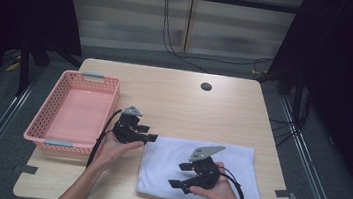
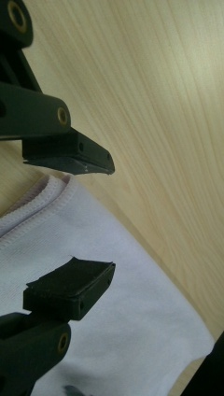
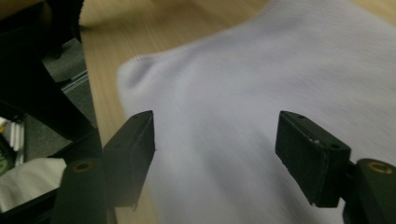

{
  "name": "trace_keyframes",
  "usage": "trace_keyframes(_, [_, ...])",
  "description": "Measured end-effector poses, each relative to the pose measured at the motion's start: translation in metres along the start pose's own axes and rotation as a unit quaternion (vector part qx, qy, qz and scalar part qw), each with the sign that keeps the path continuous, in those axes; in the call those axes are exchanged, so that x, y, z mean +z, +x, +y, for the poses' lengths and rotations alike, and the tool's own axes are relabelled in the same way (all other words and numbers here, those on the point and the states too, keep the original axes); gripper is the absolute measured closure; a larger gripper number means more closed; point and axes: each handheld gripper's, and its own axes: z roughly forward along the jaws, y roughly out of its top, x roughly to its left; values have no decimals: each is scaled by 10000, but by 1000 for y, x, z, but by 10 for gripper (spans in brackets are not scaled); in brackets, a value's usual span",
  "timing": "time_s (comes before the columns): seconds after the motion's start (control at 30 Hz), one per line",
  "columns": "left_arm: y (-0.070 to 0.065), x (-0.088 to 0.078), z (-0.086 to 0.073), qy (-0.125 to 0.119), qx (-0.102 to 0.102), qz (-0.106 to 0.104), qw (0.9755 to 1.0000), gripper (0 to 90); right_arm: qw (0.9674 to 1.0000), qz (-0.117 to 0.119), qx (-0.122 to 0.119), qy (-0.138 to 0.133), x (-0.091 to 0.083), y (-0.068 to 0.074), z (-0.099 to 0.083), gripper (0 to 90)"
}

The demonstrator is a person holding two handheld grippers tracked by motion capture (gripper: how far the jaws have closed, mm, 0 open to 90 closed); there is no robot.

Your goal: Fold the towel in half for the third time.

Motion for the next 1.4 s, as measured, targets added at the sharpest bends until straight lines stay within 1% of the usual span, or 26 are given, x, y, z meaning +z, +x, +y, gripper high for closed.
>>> trace_keyframes(0.03, [-1,1,-1,58,48,23,10000,451,9999,126,-8,-10,7,2,4,261])
trace_keyframes(0.13, [-4,2,-5,151,117,0,9998,446,9993,319,-165,92,25,8,16,230])
trace_keyframes(0.17, [-5,2,-6,124,89,12,9999,444,9990,380,-220,123,31,11,19,228])
trace_keyframes(0.27, [-4,0,-7,130,63,-8,9999,440,9983,405,-352,235,45,17,28,239])
trace_keyframes(0.4, [-1,0,-7,119,43,36,9999,438,9971,522,-470,293,60,24,33,215])
trace_keyframes(0.5, [1,1,-8,107,-20,67,9999,436,9964,339,-630,456,71,28,32,197])
trace_keyframes(0.53, [2,1,-9,125,-14,80,9999,436,9961,338,-674,464,74,27,31,192])
trace_keyframes(0.57, [2,1,-9,123,-36,81,9999,435,9954,271,-774,505,77,27,29,203])
trace_keyframes(0.6, [3,1,-9,113,-53,88,9999,436,9948,168,-886,464,78,28,28,214])
trace_keyframes(0.63, [3,1,-9,104,-74,101,9999,436,9946,107,-922,465,77,30,26,217])
trace_keyframes(0.67, [4,0,-9,105,-62,110,9999,435,9934,14,-1060,441,78,33,24,223])
trace_keyframes(0.73, [5,1,-8,99,-61,115,9999,435,9893,-184,-1384,427,79,37,20,223])
trace_keyframes(0.77, [5,2,-7,87,-67,124,9999,435,9873,-305,-1493,442,80,41,18,222])
trace_keyframes(0.8, [6,2,-7,113,-43,134,9998,431,9866,-346,-1538,426,80,42,17,223])
trace_keyframes(0.87, [8,5,-4,83,-79,145,9998,422,9871,-337,-1508,426,80,42,17,228])
trace_keyframes(0.9, [10,5,-3,99,-58,159,9998,417,9863,-350,-1555,422,80,42,17,229])
trace_keyframes(0.93, [11,6,-3,14,-105,160,9998,411,9863,-347,-1553,441,80,42,18,241])
trace_keyframes(0.97, [14,8,-3,40,-126,159,9998,410,9873,-386,-1477,447,79,42,18,268])
trace_keyframes(1.03, [16,12,-4,88,-200,154,9996,401,9875,-452,-1438,470,78,41,19,312])
trace_keyframes(1.07, [16,14,-4,152,-148,119,9997,397,9869,-470,-1463,487,78,41,20,337])
trace_keyframes(1.13, [11,16,-4,275,-76,205,9994,394,9871,-541,-1418,503,77,38,22,443])
trace_keyframes(1.2, [7,17,-3,286,6,168,9994,390,9883,-613,-1329,430,75,35,22,550])
trace_keyframes(1.23, [6,18,-3,290,31,152,9995,387,9873,-629,-1385,461,74,33,23,583])
trace_keyframes(1.33, [8,19,-2,303,-7,186,9994,380,9884,-712,-1258,460,74,32,24,662])
trace_keyframes(1.37, [12,21,-3,309,-38,200,9993,379,9879,-701,-1302,458,73,30,25,694])
trace_keyframes(1.4, [14,21,-4,304,-69,215,9993,378,9895,-690,-1195,430,73,28,25,705])
